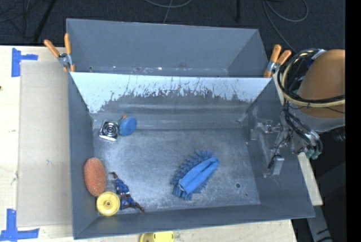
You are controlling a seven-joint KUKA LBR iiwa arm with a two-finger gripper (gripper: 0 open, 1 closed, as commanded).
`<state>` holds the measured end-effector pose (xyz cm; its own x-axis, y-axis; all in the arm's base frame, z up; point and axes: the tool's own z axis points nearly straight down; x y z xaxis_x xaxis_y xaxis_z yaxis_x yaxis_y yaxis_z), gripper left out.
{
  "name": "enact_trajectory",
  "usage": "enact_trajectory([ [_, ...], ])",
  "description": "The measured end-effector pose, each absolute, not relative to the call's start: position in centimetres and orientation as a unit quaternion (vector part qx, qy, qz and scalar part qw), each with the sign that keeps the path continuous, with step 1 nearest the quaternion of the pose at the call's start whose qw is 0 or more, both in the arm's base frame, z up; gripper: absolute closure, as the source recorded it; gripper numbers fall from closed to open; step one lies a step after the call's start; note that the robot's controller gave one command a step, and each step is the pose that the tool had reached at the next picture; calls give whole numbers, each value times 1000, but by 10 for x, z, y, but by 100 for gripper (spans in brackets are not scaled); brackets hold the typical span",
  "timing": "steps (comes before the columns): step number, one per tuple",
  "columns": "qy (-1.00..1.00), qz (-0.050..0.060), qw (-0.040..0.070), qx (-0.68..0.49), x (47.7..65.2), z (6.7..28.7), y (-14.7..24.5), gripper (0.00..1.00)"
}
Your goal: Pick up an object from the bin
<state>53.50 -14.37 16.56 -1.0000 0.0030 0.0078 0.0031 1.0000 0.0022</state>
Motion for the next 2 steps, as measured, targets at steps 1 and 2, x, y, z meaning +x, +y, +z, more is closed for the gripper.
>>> enact_trajectory([
  [1, -1000, 0, 0, 0, 537, 170, -143, 0],
  [2, -1000, 1, -4, 21, 550, 128, -121, 0],
])
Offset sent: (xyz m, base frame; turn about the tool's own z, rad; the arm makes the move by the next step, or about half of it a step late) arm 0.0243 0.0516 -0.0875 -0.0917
